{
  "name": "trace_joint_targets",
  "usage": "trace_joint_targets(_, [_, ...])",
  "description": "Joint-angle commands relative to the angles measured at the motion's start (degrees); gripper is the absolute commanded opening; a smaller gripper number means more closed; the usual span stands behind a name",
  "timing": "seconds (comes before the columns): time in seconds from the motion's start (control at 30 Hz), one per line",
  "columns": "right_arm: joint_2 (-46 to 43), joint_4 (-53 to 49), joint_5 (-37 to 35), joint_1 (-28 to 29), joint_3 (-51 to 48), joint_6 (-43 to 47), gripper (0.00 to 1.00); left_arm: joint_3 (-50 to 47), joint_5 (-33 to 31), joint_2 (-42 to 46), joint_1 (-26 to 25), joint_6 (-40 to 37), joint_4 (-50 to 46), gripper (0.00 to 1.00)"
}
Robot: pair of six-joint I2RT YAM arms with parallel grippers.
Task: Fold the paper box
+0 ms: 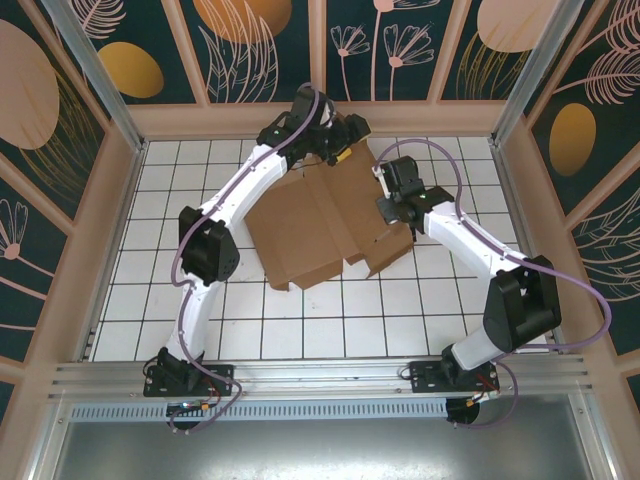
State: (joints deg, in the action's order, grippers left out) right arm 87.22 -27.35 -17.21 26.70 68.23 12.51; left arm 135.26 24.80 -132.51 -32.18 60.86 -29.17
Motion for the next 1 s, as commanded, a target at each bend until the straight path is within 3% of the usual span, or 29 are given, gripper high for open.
trace_joint_targets(0.0, [0.6, 0.12, -2.71, 1.57, 2.25, -1.27, 0.0, 4.96, 0.01, -4.19, 0.27, 2.36, -4.03, 0.77])
trace_joint_targets(0.2, [1.28, -0.42, -4.48, 3.42, 2.97, -1.69, 0.0, 6.55, 0.06, -6.79, 0.3, 2.73, -3.39, 0.74])
trace_joint_targets(0.37, [1.19, -0.4, -5.29, 4.33, 3.14, -2.05, 0.0, 6.33, -0.32, -7.84, 0.32, 2.56, -3.35, 0.65])
trace_joint_targets(0.97, [4.47, -1.2, -11.97, 9.58, 6.75, 0.23, 0.0, 5.78, 1.73, -9.4, 2.81, 2.17, -2.16, 0.02])
